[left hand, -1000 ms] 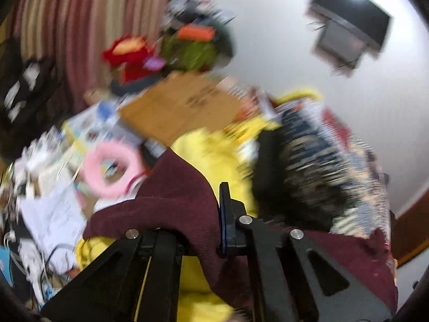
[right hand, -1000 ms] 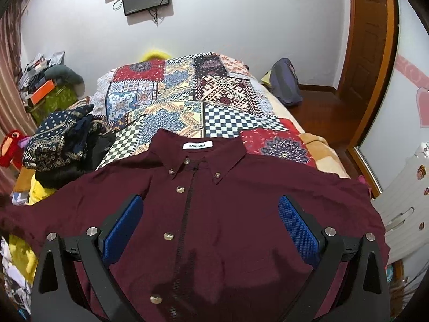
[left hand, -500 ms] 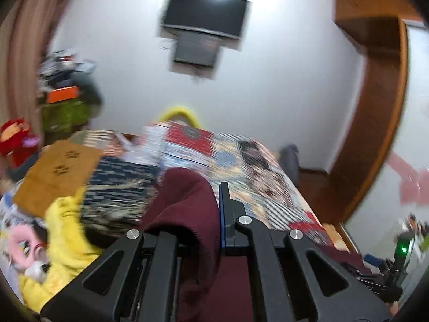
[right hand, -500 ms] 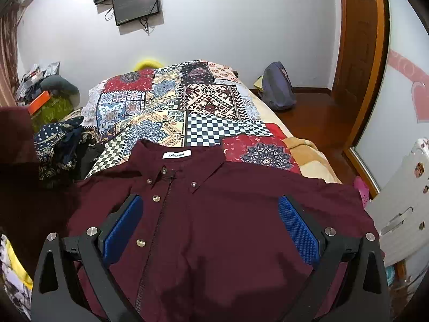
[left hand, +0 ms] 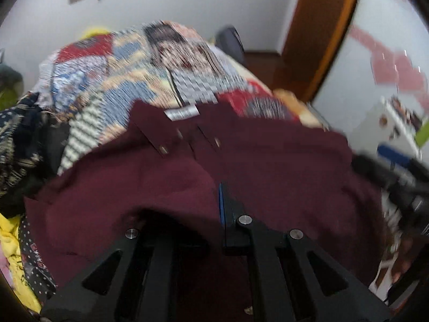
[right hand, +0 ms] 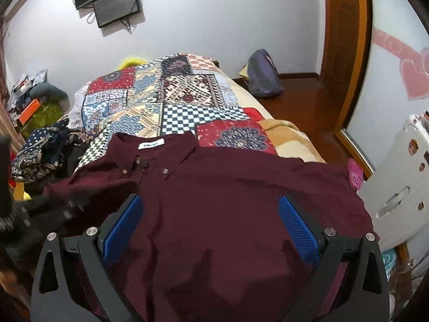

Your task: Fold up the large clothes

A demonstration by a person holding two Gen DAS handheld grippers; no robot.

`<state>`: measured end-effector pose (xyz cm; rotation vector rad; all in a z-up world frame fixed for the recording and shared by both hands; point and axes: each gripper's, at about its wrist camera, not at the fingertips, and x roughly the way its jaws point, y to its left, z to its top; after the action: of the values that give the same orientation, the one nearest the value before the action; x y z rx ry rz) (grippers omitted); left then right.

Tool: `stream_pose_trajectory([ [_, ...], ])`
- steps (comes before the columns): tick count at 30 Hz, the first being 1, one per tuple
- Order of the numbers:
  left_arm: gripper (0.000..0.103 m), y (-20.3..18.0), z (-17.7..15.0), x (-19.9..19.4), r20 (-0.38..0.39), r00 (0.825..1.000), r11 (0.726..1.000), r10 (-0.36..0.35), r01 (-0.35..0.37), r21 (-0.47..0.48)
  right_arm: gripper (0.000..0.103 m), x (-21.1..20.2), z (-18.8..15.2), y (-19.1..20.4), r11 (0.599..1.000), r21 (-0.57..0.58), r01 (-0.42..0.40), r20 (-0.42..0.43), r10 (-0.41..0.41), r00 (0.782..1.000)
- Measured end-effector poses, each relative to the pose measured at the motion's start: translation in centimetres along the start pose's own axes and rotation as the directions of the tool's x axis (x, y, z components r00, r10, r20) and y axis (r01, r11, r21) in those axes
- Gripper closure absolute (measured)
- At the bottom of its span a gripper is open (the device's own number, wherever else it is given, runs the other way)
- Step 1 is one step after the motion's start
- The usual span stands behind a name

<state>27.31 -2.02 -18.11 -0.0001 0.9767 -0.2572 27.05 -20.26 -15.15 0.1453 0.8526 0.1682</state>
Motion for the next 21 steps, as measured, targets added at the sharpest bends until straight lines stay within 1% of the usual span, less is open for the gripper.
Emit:
stream_pose_trajectory([
  [3,0.089,-0.4,-1.1,1.2,-0.075,0.997,0.999,-0.026,0.028,0.019,0.003,0.1,-0.3,-0.6,1.0,0.017,-0.003,-0.018,0.003,1.0],
  [5,0.072,-0.5,-2.1,1.4,-0.114,0.993,0.999,-0.042,0.043,0.014,0.003,0.0,-0.4,-0.7,1.0,0.02,-0.005,-0.025,0.005,1.0],
  [6,0.068,-0.2,-2.2,1.3,-0.12,0.992,0.999,-0.049,0.05,0.009,0.003,-0.1,-0.5,-0.7,1.0,0.017,-0.005,-0.026,0.006,1.0],
  [8,0.054,0.2,-2.8,0.6,-0.125,0.99,0.998,-0.06,0.06,-0.005,0.003,-0.3,-0.5,-0.5,1.0,0.004,-0.004,-0.025,0.004,1.0],
  [10,0.049,0.7,-3.3,-0.8,-0.111,0.992,0.998,-0.057,0.056,-0.014,0.003,-0.5,-0.4,0.0,1.0,-0.014,-0.004,-0.02,0.004,1.0],
  [13,0.046,1.6,-3.6,-3.2,-0.078,0.996,0.998,-0.053,0.051,-0.026,0.003,-0.9,-0.2,1.0,0.999,-0.05,-0.011,-0.007,0.011,1.0],
  [14,0.044,2.0,-3.6,-3.9,-0.066,0.996,0.998,-0.052,0.05,-0.032,0.003,-1.1,-0.1,1.3,0.998,-0.063,-0.014,-0.003,0.014,1.0],
  [16,0.041,3.1,-3.5,-5.7,-0.029,0.999,0.998,-0.045,0.043,-0.049,0.003,-1.5,0.1,2.4,0.995,-0.1,-0.02,0.012,0.021,1.0],
  [18,0.038,4.4,-3.5,-7.7,0.016,1.0,0.997,-0.025,0.027,-0.073,0.003,-1.8,0.2,3.4,0.991,-0.132,-0.024,0.027,0.028,0.999],
  [21,0.037,7.0,-3.7,-10.5,0.079,0.997,0.993,0.021,-0.012,-0.12,0.003,-2.2,0.7,5.7,0.978,-0.203,-0.043,0.05,0.054,0.997],
])
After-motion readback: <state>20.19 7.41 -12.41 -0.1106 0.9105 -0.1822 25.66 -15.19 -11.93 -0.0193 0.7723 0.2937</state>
